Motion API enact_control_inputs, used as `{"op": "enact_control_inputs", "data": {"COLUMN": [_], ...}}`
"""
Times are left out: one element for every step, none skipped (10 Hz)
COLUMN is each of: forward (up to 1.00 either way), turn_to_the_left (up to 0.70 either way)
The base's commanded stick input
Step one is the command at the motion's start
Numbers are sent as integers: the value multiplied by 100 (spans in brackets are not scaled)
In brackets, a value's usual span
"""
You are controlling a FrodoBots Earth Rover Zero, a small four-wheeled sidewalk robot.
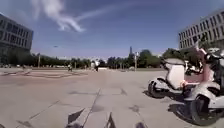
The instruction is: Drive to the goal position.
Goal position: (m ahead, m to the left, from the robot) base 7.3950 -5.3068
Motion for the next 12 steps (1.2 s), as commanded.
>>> {"op": "enact_control_inputs", "data": {"forward": [70, 70, 70, 70, 70, 70, 70, 70, 70, 70, 70, 70], "turn_to_the_left": [2, -1, -7, -7, -7, -7, -7, -7, -7, -7, -7, -6]}}
